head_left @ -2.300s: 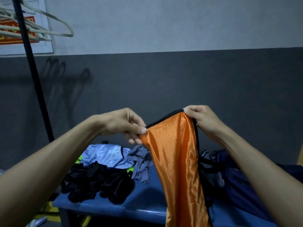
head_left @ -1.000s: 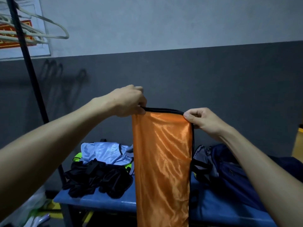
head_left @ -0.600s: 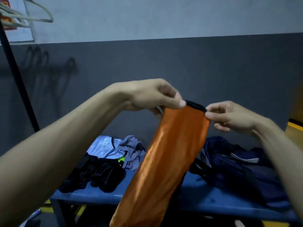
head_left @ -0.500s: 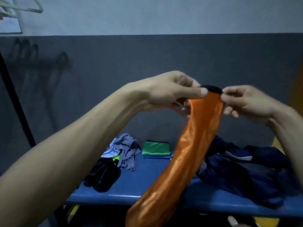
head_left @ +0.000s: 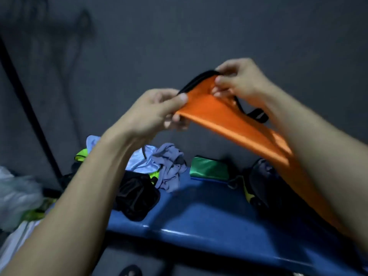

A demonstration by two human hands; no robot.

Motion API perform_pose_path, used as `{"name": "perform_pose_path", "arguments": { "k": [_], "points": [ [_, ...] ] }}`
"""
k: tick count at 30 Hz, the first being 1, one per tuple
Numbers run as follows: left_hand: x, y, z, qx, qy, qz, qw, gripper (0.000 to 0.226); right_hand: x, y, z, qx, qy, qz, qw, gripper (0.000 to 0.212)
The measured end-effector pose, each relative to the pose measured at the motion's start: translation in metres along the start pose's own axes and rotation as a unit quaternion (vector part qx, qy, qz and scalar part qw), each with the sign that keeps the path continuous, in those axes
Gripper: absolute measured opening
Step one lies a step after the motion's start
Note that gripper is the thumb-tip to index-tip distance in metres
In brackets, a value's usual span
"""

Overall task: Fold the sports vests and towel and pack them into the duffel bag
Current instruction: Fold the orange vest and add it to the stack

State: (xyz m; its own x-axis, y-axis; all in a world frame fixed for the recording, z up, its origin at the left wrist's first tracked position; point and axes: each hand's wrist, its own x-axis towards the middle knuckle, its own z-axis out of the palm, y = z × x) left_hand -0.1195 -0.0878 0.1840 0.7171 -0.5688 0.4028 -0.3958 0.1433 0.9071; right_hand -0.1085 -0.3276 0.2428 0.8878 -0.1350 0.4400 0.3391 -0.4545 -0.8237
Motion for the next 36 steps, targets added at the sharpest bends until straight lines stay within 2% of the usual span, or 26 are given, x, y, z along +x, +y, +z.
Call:
{"name": "perform_pose_path", "arguments": {
  "k": [2,5,10,12,16,17,18,19,20,21,22,23,25,27,29,30,33,36],
  "points": [
    [-0.019,-0.055,-0.033,0.043,0.039,-0.077,0.995,0.028,0.012,0.055,0.057,0.005,-0.058,0.058,0.997,0.023],
    [-0.049,-0.134,-0.073,0.099,0.087,-0.185,0.974,0.021,0.016,0.135,0.142,0.011,-0.121,0.133,0.984,0.025],
    [-0.075,-0.213,-0.120,0.216,0.108,-0.296,0.924,0.028,0.011,0.218,0.251,0.020,-0.148,0.194,0.970,0.027],
    [-0.077,-0.223,-0.135,0.313,0.111,-0.330,0.884,0.027,0.015,0.231,0.274,0.023,-0.157,0.197,0.968,0.024],
    [-0.076,-0.231,-0.155,0.480,0.105,-0.404,0.771,0.018,0.021,0.241,0.299,0.011,-0.191,0.176,0.966,0.016],
    [-0.073,-0.232,-0.153,0.521,0.119,-0.391,0.750,0.017,0.022,0.243,0.302,0.008,-0.193,0.172,0.966,0.018],
    [-0.068,-0.234,-0.147,0.551,0.145,-0.346,0.745,0.019,0.024,0.245,0.305,0.002,-0.194,0.168,0.966,0.022],
    [-0.062,-0.236,-0.138,0.561,0.168,-0.267,0.765,0.022,0.024,0.245,0.308,-0.002,-0.194,0.162,0.968,0.025],
    [-0.056,-0.238,-0.126,0.548,0.170,-0.178,0.799,0.025,0.024,0.245,0.308,-0.014,-0.189,0.151,0.970,0.026],
    [-0.049,-0.241,-0.114,0.540,0.134,-0.118,0.823,0.029,0.023,0.244,0.307,-0.029,-0.178,0.134,0.975,0.026],
    [-0.043,-0.246,-0.102,0.549,0.074,-0.095,0.827,0.032,0.022,0.241,0.303,-0.046,-0.167,0.114,0.978,0.027],
    [-0.039,-0.254,-0.094,0.570,0.015,-0.105,0.815,0.035,0.019,0.238,0.297,-0.051,-0.159,0.103,0.981,0.028],
    [-0.035,-0.266,-0.091,0.625,-0.055,-0.185,0.756,0.036,0.009,0.230,0.274,-0.024,-0.156,0.109,0.982,0.025],
    [-0.036,-0.269,-0.092,0.636,-0.040,-0.218,0.739,0.034,-0.005,0.230,0.239,-0.032,-0.138,0.095,0.985,0.023],
    [-0.034,-0.268,-0.084,0.631,0.006,-0.163,0.759,0.030,-0.026,0.231,0.192,-0.088,-0.114,0.066,0.987,0.023],
    [-0.032,-0.266,-0.073,0.614,0.010,-0.124,0.779,0.028,-0.038,0.233,0.167,-0.117,-0.099,0.061,0.986,0.023],
    [-0.027,-0.263,-0.024,0.526,-0.085,-0.053,0.845,0.024,-0.079,0.240,0.091,-0.178,-0.046,0.067,0.981,0.018],
    [-0.023,-0.270,0.027,0.480,-0.186,-0.036,0.857,0.024,-0.123,0.244,0.019,-0.242,0.028,0.065,0.968,0.012]
  ]
}}
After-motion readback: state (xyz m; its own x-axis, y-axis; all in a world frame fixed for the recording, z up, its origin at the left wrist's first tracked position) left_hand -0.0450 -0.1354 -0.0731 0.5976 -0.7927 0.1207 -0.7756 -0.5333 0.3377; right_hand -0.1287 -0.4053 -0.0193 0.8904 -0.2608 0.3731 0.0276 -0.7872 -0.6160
